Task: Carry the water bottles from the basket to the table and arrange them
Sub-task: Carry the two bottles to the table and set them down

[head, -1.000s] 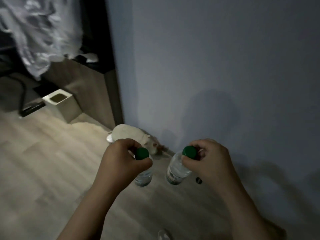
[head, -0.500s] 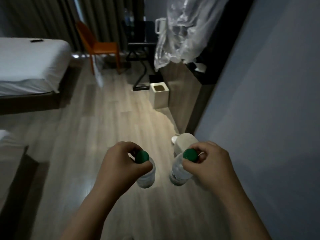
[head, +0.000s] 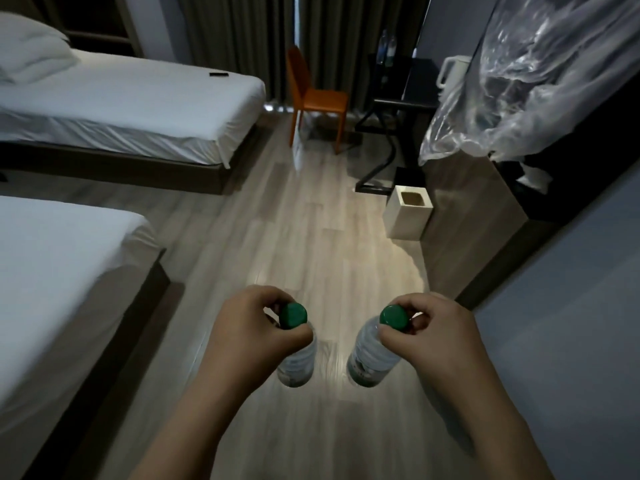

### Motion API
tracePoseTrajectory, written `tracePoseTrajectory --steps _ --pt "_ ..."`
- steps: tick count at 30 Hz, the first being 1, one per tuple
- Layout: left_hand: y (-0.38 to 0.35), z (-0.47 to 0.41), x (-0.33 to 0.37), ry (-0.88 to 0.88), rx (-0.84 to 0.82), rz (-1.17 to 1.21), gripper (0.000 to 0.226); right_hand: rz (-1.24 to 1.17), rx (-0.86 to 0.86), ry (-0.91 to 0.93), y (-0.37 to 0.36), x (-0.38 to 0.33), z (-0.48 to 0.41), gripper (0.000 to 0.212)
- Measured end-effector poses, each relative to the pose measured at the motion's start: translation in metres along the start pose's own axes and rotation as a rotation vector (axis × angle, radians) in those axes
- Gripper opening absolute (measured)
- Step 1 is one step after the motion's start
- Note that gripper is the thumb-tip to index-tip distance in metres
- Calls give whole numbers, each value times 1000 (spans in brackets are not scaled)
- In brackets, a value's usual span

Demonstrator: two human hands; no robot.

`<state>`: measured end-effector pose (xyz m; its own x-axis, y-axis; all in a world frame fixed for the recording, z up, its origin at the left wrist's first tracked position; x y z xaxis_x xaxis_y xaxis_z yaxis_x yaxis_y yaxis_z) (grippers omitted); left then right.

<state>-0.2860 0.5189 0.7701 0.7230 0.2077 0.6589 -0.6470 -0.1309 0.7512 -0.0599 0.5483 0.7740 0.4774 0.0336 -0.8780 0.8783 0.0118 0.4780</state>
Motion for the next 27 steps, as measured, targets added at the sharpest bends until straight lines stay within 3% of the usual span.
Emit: tracePoseTrajectory --steps 14,27 --pt "40 -130 -29 -18 62 65 30 -50 27 38 -65 -46 -109 16" --pt "2 -309 33 -5 72 68 28 -38 -65 99 -47 -38 -309 17"
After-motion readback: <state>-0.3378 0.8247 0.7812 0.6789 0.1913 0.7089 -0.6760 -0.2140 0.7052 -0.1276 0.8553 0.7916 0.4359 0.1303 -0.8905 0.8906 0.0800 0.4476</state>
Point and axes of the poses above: each hand's wrist, its own z-axis away from the middle knuckle, its own y-axis out of the back of the hand, x = y × z, the point moved 4 cm from there along -z, towards the middle knuckle, and after that the axes turned 11 degrees about -z, right-handed, at the moved point
